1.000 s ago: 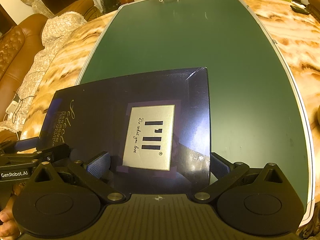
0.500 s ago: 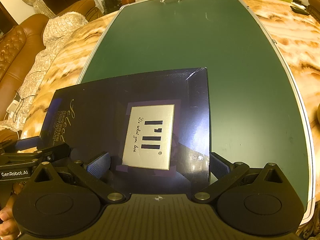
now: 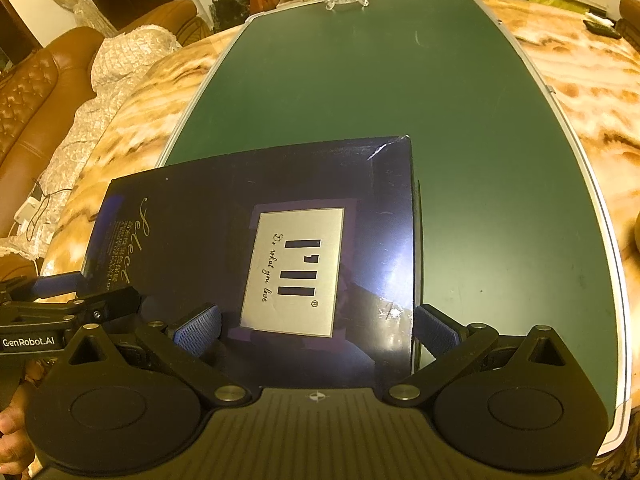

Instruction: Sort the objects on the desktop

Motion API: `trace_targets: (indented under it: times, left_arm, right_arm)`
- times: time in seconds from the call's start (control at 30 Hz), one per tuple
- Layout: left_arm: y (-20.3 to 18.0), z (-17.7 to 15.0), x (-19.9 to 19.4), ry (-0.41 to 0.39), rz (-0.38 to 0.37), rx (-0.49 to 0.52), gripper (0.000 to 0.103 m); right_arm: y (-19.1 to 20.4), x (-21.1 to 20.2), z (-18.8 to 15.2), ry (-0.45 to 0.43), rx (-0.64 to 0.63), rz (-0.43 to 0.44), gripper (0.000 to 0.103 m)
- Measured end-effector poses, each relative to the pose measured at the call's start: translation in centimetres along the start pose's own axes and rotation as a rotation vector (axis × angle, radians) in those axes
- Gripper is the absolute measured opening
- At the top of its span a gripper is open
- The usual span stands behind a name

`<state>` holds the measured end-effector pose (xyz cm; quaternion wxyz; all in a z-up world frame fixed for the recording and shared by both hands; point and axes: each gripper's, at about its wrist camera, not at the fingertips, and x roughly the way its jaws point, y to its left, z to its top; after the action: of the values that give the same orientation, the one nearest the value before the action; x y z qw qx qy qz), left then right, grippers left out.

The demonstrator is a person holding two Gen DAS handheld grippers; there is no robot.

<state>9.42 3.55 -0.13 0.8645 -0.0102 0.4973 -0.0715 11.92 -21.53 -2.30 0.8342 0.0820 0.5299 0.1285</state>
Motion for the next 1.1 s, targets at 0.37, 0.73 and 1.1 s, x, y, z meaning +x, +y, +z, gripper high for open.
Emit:
trace_targets:
  times: [0.37,0.73,1.1]
  left_arm:
    - [-0.1,-0.3,-0.5,-0.008,-0.011,0.019,0.103]
    - [-0.4,0.1,0.2,-0.001,0.005,0.031,0.103]
    - [0.6,-0.3,0.3,0.001,-0.004,0.005,0.103]
  right_arm:
    - [-1.2,-0.2,-0.6,-0.001,0.034,0.040,0.103]
    - [-1.3,0.6,-0.3,0.014,0.037,0.033,0.103]
    - [-2.5,0.5,-0.8,0.004,0.067,0.051,0.103]
